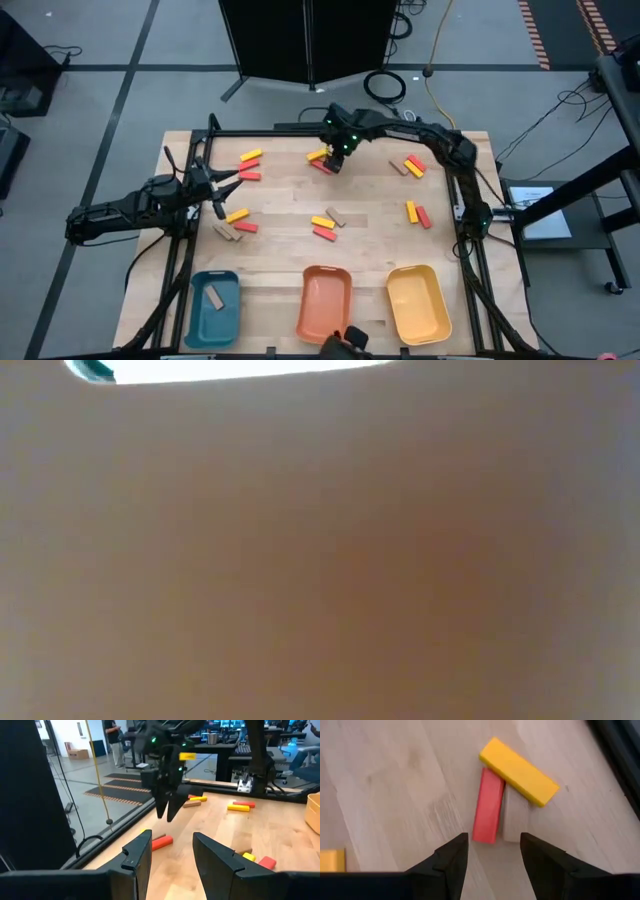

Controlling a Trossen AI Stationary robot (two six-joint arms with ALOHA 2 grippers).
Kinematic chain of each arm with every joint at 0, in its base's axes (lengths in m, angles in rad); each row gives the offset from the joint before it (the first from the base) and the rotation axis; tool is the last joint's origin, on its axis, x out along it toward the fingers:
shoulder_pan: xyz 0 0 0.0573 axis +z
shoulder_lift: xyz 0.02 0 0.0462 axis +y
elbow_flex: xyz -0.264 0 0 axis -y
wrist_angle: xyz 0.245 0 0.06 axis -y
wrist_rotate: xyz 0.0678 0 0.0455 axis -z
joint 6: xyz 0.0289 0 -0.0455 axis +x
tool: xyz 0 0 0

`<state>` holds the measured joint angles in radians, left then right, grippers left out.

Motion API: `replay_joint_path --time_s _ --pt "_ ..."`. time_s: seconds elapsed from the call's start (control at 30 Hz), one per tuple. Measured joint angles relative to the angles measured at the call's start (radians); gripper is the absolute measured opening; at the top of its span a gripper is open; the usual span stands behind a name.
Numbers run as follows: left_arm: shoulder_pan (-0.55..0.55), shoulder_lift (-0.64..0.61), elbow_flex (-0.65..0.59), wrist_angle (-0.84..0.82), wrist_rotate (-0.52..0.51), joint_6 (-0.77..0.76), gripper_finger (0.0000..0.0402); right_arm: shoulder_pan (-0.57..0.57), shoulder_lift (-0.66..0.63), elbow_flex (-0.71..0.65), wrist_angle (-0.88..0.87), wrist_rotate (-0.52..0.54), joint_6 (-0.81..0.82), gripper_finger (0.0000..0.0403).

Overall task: Sort blocks
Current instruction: Put the top right brown block into the blue bin

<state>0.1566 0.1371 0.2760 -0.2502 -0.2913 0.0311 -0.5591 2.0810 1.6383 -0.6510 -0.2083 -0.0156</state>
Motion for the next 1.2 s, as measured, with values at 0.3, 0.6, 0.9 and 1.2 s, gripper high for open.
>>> replay_joint_path --time_s 0.3,0.6,0.9,1.2 --pt "0.0 0.0 0.0 0.012 0.0 0.0 0.0141 0.028 -0.24 -0.477 0.555 0.083 0.181 0.0176" --pt "0.0 0.0 0.0 0.025 0.0 -0.026 0.0141 0.077 -0.245 -0.658 0.813 0.286 0.192 0.0176" --pt "0.0 0.0 0.0 0.09 0.0 -0.025 0.0141 0.077 -0.169 -0.647 0.882 0.283 0.129 0.0176" --pt "0.0 0.0 0.0 0.114 0.0 0.004 0.0141 0.074 -0.12 -0.646 0.988 0.286 0.097 0.0176"
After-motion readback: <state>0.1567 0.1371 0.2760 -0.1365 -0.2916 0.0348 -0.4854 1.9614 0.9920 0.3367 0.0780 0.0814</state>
